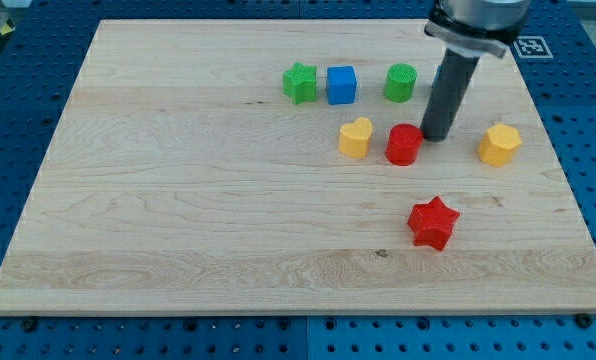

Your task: Move the red circle into the red star

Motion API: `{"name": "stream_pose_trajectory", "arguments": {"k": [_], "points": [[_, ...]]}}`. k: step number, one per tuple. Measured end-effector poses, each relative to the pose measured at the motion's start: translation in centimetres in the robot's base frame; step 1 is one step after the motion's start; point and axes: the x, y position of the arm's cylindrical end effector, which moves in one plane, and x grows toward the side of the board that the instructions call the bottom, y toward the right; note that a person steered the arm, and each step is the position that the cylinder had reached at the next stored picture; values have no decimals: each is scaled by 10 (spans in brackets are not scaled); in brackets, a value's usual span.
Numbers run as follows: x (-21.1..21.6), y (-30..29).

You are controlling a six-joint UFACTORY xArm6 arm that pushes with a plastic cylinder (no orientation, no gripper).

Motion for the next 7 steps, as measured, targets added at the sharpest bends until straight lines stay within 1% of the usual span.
{"name": "stream_pose_trajectory", "arguments": {"k": [1,3,4,5,7], "points": [[-7,0],[-7,-40],[-6,-40],[6,-40],[55,-40]]}}
